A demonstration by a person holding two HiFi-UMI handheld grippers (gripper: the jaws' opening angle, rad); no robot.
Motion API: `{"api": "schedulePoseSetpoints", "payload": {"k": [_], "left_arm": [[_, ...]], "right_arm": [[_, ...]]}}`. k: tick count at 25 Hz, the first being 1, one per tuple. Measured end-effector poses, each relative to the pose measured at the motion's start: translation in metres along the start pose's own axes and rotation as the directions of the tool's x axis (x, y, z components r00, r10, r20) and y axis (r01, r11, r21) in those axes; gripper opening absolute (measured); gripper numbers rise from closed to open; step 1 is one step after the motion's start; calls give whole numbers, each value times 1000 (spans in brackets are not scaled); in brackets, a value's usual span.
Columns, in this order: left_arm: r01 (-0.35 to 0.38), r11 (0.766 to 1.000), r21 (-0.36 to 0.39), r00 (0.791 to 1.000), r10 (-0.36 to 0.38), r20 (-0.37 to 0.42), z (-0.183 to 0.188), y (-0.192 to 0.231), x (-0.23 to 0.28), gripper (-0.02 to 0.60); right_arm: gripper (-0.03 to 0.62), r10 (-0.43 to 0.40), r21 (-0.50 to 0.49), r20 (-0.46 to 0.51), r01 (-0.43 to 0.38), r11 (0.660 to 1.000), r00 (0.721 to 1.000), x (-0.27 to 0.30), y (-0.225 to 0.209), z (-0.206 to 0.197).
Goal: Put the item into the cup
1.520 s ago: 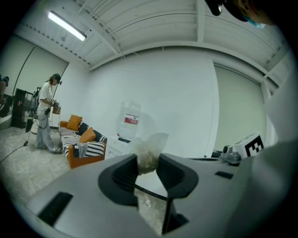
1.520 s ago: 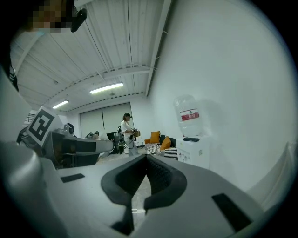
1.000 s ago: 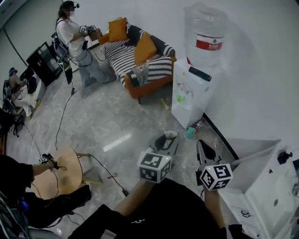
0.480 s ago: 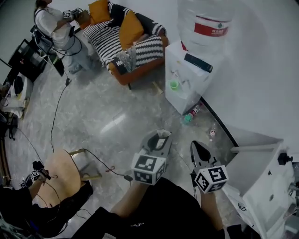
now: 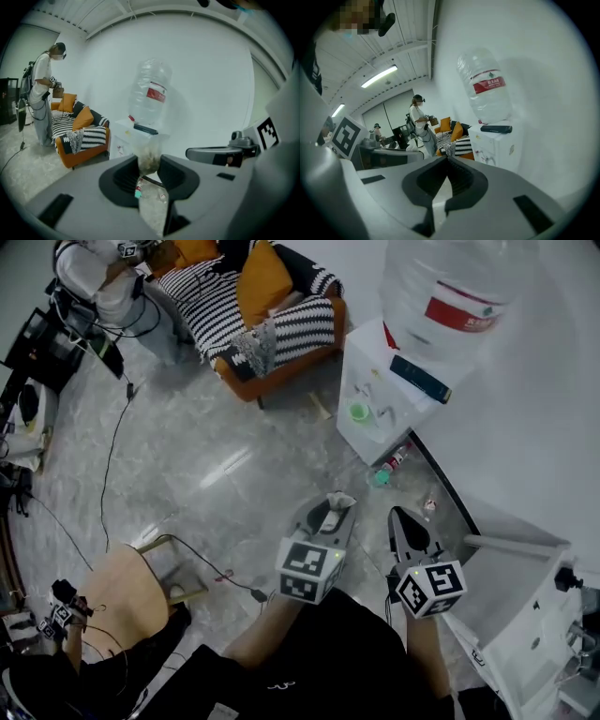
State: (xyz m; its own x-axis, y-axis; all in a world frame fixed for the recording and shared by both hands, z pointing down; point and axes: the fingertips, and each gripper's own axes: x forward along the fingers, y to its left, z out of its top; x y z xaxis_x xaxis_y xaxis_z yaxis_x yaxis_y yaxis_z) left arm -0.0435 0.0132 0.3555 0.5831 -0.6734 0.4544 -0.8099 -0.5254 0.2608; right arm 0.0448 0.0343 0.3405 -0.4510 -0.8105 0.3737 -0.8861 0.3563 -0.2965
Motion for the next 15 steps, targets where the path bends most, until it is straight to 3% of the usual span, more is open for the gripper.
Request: {"api": "schedulePoseSetpoints", "payload": {"k": [7, 15], "left_arm": [[64, 995, 70, 998, -62, -29, 33, 33, 44, 112], [100, 992, 82, 995, -100, -1, 60, 49, 65, 112]], "right_arm": [[9, -26, -27, 17, 27, 999, 1000, 55, -16, 47], [9, -71, -93, 21, 72, 993, 997, 90, -20, 71]]}}
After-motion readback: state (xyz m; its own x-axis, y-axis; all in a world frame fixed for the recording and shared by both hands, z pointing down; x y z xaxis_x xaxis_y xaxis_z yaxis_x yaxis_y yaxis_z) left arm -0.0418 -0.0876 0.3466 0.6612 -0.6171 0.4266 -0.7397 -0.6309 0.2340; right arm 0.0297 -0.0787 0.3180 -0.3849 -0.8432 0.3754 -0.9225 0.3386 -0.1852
